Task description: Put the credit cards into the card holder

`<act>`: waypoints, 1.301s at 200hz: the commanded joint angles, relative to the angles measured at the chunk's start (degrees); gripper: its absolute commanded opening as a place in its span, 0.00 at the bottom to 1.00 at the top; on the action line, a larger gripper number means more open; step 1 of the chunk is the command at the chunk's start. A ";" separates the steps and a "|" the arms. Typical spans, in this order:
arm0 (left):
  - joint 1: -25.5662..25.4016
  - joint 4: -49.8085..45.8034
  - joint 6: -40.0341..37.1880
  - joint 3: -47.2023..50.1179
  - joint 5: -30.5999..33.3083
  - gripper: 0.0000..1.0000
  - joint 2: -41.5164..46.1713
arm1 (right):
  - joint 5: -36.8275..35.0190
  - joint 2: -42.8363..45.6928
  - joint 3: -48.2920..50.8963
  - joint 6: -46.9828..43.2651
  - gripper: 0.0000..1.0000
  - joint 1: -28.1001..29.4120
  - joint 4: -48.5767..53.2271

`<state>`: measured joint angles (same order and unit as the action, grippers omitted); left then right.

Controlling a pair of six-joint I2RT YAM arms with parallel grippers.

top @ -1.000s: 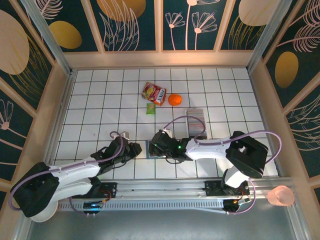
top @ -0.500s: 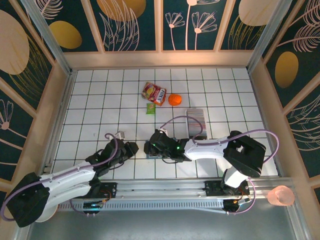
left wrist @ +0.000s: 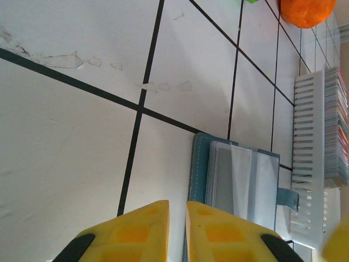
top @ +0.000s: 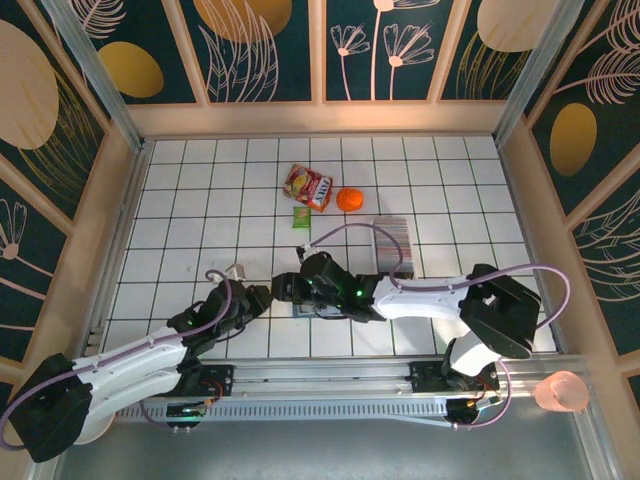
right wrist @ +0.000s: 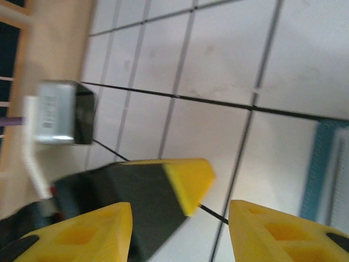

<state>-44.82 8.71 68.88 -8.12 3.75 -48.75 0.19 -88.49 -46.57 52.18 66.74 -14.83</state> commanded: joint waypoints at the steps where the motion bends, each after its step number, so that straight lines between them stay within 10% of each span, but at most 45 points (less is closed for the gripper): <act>1: -0.31 -1.56 0.52 -0.45 0.95 0.17 0.81 | -0.74 4.99 -3.40 -8.74 0.48 0.15 0.86; 41: -0.32 -1.03 -3.24 -3.11 -0.47 0.25 -1.63 | -2.23 16.42 -4.55 -34.89 0.48 -5.89 14.06; 90: -0.31 1.48 -8.20 -9.88 -4.93 0.39 -9.05 | -1.42 30.52 -0.31 -87.96 0.61 -13.74 30.98; 153: -0.32 2.84 -11.48 -12.92 -7.33 0.50 -15.53 | -0.59 31.40 1.90 -122.16 0.85 -34.07 52.74; 260: -0.35 4.15 -10.26 -8.90 -9.19 0.52 -11.98 | -3.46 24.91 14.29 -132.51 0.89 -38.06 31.14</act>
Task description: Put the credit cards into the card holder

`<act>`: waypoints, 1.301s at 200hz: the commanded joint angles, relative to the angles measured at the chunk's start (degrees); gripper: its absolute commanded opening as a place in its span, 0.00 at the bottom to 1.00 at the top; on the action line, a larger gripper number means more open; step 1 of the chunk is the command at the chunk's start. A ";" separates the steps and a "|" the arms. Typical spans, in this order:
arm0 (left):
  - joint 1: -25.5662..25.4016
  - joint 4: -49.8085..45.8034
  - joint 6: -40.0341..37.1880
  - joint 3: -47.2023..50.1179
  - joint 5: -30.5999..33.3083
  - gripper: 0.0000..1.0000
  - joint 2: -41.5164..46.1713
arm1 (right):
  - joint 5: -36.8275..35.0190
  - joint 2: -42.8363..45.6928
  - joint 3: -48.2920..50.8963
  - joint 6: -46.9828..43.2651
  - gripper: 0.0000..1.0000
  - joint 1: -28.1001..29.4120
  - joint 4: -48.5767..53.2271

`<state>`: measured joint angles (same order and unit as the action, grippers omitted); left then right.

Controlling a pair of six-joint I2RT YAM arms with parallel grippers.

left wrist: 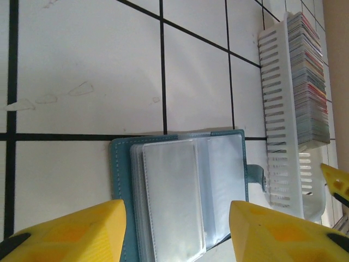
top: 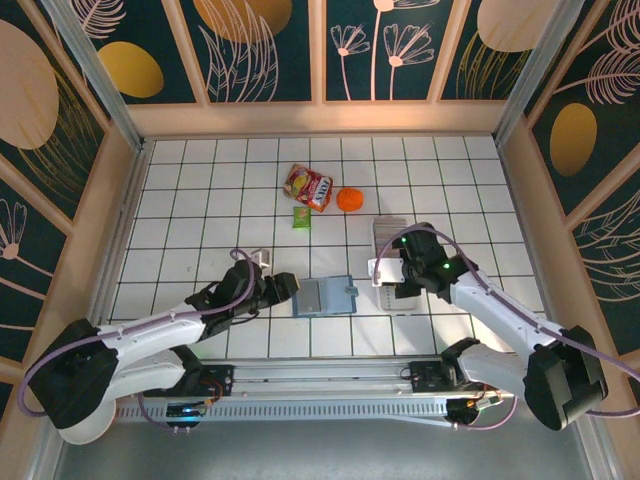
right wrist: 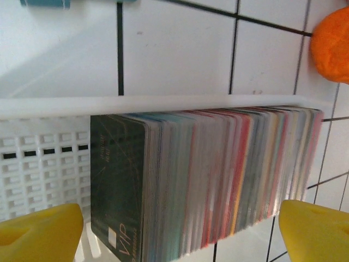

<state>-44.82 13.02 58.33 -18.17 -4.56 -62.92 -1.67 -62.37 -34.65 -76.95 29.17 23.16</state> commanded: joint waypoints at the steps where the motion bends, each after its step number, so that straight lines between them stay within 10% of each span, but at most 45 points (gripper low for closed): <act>1: -0.36 -0.17 0.30 1.18 -0.93 0.51 2.23 | -1.59 -1.28 2.39 -3.38 0.89 -0.50 -6.96; 53: -0.30 0.04 0.98 3.36 -0.54 0.48 3.35 | -1.75 -3.17 1.70 -3.39 0.73 -0.49 -8.92; 143: -0.31 2.60 1.70 4.55 -1.42 0.44 1.73 | -1.89 -6.40 1.92 -3.23 0.77 0.22 -9.24; 260: -0.34 3.56 3.06 5.64 -1.20 0.36 1.83 | -2.59 -4.01 -1.47 -3.03 0.45 0.63 -3.58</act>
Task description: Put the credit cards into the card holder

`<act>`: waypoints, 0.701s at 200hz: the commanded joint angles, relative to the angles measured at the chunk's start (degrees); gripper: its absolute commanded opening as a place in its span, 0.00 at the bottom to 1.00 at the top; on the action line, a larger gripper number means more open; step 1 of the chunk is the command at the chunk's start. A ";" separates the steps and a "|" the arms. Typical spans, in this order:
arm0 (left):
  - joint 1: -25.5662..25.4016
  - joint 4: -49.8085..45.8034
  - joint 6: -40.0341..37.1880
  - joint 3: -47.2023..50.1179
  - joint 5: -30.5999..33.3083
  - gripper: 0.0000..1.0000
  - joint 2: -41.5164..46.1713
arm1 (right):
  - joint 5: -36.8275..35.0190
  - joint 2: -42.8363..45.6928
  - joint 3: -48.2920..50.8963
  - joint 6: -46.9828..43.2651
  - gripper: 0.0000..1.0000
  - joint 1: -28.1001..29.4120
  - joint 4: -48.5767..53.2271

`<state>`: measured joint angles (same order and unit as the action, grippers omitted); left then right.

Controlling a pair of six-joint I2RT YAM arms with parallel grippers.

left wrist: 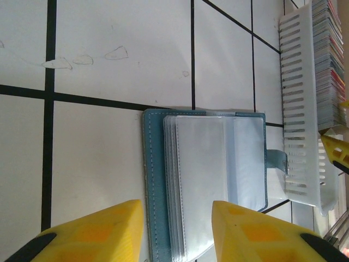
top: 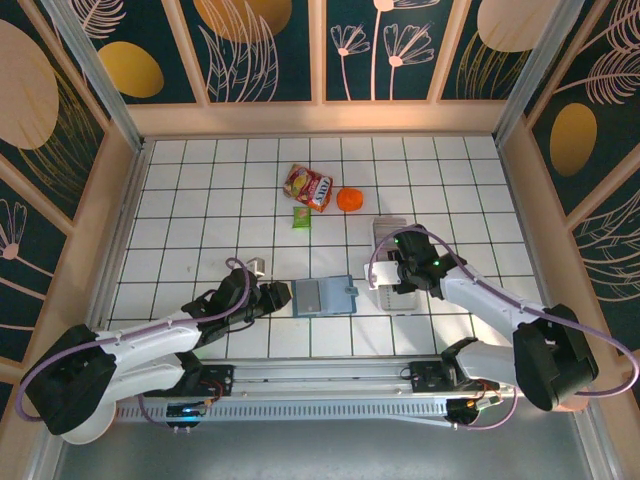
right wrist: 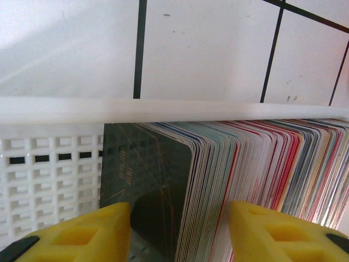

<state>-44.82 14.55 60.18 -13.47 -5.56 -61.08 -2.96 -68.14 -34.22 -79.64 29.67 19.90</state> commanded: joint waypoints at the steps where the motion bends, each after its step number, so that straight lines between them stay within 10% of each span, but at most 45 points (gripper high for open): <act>1: -0.30 2.09 1.23 0.92 -0.22 0.36 0.04 | -1.24 1.81 -1.95 -0.34 0.44 0.12 -0.31; 140: -0.27 0.23 1.24 0.09 -1.25 0.30 0.60 | -1.45 5.77 -2.08 1.11 0.15 0.74 1.87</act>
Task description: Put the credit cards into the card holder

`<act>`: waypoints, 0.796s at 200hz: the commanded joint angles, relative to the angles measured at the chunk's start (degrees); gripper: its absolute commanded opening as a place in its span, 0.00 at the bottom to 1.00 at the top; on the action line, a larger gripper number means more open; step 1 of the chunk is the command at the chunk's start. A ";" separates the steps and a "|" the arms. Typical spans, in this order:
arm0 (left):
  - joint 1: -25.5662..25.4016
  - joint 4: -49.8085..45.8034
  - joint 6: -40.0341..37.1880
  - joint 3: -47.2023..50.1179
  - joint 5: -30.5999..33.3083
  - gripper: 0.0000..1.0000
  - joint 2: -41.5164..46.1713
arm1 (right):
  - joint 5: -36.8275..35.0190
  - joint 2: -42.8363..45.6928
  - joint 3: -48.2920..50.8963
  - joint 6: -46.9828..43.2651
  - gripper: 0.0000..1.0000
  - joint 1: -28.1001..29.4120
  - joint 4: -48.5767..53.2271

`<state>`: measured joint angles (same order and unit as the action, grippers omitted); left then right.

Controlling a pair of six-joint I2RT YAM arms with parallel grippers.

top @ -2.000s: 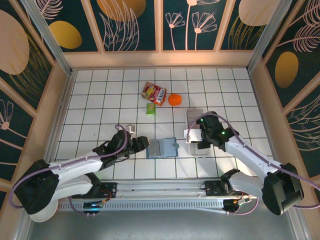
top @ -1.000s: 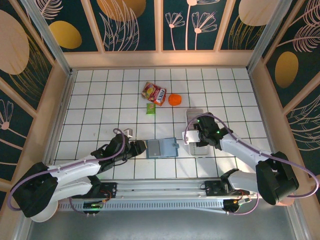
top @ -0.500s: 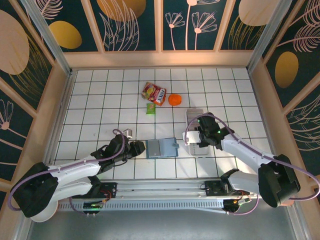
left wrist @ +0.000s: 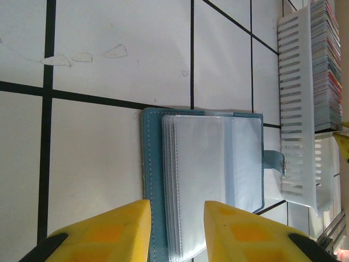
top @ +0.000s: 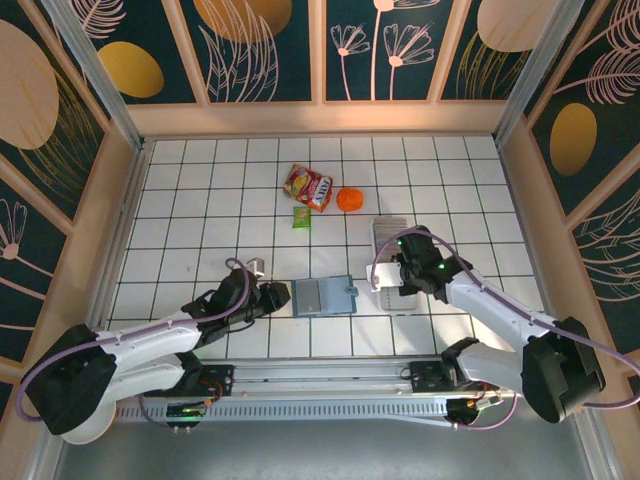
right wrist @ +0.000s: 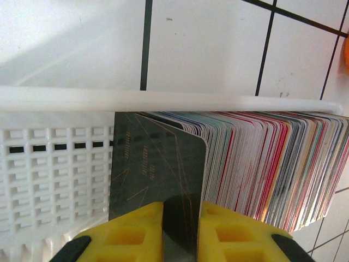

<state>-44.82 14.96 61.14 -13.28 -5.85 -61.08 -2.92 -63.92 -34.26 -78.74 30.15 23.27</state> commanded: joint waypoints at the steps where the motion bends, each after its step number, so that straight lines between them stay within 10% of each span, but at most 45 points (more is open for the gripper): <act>1: -0.27 -0.23 0.29 -0.09 -0.95 0.30 0.65 | -1.53 1.58 -2.08 0.19 0.15 0.26 -1.44; 118: -0.35 -8.10 -0.49 -0.94 1.49 0.25 7.45 | 1.71 10.44 -8.87 9.98 0.00 5.48 14.66; 159: -0.29 -6.84 0.81 -0.87 0.73 0.23 7.67 | 4.14 16.45 -14.17 38.95 0.00 13.86 6.94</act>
<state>-44.82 8.51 61.12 -13.28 -5.10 -53.74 -0.82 -50.17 -44.01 -61.98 40.25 35.11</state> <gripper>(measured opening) 0.231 0.040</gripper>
